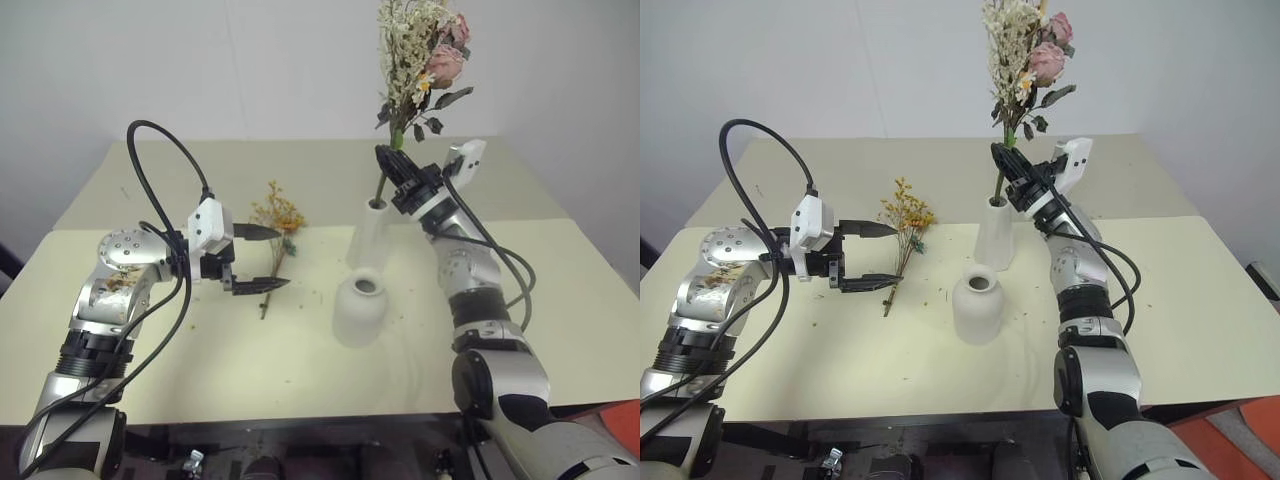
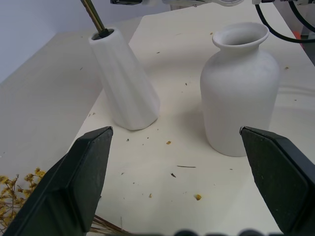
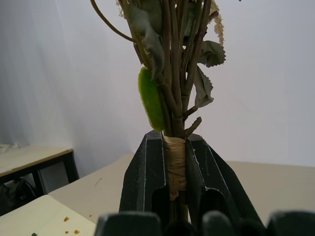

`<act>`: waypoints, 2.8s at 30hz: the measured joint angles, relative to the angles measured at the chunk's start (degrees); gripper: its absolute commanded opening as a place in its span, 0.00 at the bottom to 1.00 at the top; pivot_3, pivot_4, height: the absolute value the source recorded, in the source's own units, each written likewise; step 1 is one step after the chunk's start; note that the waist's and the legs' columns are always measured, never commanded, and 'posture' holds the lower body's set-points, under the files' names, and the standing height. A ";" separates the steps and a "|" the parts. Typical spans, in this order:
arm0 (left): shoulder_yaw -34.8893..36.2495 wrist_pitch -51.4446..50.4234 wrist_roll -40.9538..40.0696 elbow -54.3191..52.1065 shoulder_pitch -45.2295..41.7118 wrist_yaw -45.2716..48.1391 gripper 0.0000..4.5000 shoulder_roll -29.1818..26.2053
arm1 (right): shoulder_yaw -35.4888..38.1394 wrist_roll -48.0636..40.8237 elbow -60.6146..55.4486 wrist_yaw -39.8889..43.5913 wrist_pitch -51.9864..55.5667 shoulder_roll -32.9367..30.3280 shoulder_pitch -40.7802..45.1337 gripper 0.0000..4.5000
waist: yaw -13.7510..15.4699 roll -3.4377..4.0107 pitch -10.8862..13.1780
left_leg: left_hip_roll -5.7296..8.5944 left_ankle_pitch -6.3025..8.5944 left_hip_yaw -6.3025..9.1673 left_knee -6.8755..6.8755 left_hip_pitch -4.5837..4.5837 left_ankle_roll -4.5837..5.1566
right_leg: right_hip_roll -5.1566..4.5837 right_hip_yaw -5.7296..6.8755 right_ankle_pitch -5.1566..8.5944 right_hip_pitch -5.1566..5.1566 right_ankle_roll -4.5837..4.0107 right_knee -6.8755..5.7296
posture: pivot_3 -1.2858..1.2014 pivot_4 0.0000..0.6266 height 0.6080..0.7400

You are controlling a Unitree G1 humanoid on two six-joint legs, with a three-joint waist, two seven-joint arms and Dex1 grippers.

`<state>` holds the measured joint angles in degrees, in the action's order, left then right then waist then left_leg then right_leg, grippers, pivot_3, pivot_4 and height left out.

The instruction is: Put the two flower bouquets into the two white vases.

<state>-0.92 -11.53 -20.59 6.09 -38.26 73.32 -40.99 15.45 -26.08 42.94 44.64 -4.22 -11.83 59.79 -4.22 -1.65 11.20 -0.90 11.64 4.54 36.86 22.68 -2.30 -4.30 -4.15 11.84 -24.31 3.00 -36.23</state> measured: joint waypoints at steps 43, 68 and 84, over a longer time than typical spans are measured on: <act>1.28 -1.14 -1.75 -1.85 2.15 -0.68 1.00 -0.96 | 0.56 1.16 6.46 3.74 -4.16 -0.24 1.65 0.05 | 0.02 0.00 0.00 | 0.00 0.00 0.00 -0.02 0.02 0.00 | 0.00 0.01 0.00 -0.01 0.00 0.03 | 0.52 0.24 1.00; 1.15 -0.97 -1.70 -1.30 0.94 -0.66 1.00 0.19 | -1.53 0.19 -3.36 6.37 -3.16 0.51 -4.83 0.99 | 0.08 0.01 0.01 | 0.01 0.00 0.00 -0.02 0.04 0.00 | -0.01 0.01 0.00 -0.02 0.00 0.02 | 0.52 0.24 1.00; 2.00 -5.57 2.73 -3.54 1.28 -13.64 1.00 1.53 | -1.75 -0.08 -23.82 5.14 8.07 -11.84 -19.05 0.99 | 0.41 0.00 0.01 | 0.06 0.00 0.01 0.06 0.11 0.00 | -0.08 0.01 0.00 0.00 0.03 0.04 | 0.52 0.24 1.00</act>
<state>1.07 -17.10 -17.86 2.55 -36.98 59.68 -39.46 13.70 -26.16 19.12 49.78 3.86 -23.67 40.74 -3.81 -1.65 11.21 -0.84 11.64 4.55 36.92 22.79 -2.31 -4.37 -4.13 11.84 -24.31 3.03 -36.19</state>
